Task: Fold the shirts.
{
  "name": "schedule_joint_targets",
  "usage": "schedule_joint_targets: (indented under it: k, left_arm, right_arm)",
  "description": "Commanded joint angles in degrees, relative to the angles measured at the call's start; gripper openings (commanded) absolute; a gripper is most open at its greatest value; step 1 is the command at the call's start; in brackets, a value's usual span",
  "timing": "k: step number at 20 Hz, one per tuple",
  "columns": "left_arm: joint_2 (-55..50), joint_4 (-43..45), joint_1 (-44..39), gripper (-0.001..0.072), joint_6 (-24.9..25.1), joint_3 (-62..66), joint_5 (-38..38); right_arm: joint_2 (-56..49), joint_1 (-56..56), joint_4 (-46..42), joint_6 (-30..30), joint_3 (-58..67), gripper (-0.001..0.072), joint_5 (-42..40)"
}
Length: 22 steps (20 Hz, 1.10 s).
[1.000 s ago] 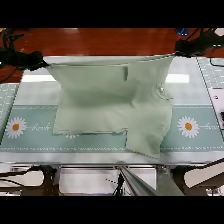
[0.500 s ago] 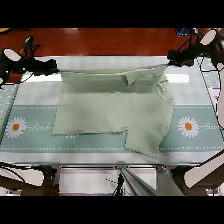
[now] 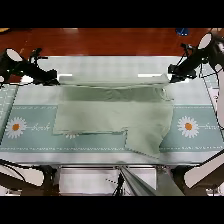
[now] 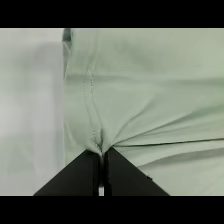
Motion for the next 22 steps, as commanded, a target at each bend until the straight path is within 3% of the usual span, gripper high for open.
schedule_joint_targets:
  k: [1,2,3,5,7,10,11,13,14,15,18,22]
  left_arm:
    - [-1.20,-0.17,-0.33,0.0029,-1.64,0.11,-2.38]
    - [-1.20,-1.03,-0.39,0.0048,-1.62,0.11,-2.21]
    - [-1.18,-1.77,-0.31,0.0127,-1.62,0.20,-2.08]
    - [-0.87,-1.75,0.37,0.0321,-1.53,1.07,-3.37]
    - [-0.20,-1.75,2.45,0.0342,-0.07,3.43,-8.02]
    - [2.23,-1.77,7.08,0.0342,-0.07,6.14,-15.15]
    - [3.76,-1.75,8.90,0.0342,0.35,5.75,-16.94]
    - [6.75,-1.77,12.17,0.0350,0.98,2.84,-19.26]
    - [8.70,-1.77,13.73,0.0455,1.01,-0.50,-19.43]
    - [10.91,-1.77,15.12,0.0496,1.90,-5.20,-19.39]
    - [17.33,-1.84,18.73,0.0497,3.19,-22.34,-16.31]
    - [21.18,-6.54,23.37,0.0504,9.57,-37.88,-13.11]
  right_arm:
    - [-0.13,-0.02,-0.85,0.48,-2.75,0.0024,2.27]
    - [-0.15,-0.02,-0.66,0.44,-3.23,0.0025,1.84]
    - [-0.13,-0.04,-0.46,0.15,-3.30,0.0066,1.46]
    - [0.44,-0.07,-0.44,-2.60,-3.26,0.0275,2.71]
    - [2.54,-0.20,-3.17,-5.77,-3.26,0.0317,5.73]
    - [8.68,-0.20,-16.33,-7.54,-3.26,0.0339,11.61]
    - [10.60,-0.37,-20.61,-8.66,-3.26,0.0413,14.25]
    - [14.40,-2.62,-20.31,-7.98,-4.15,0.0427,15.80]
    - [16.44,-3.91,-20.13,-8.00,-5.95,0.0437,15.69]
    - [18.47,-5.25,-18.95,-8.00,-8.66,0.0437,14.78]
    - [26.75,-9.88,-7.21,-8.00,-22.16,0.0437,3.74]
    - [35.47,-14.88,10.29,-12.98,-39.23,0.0470,-11.78]
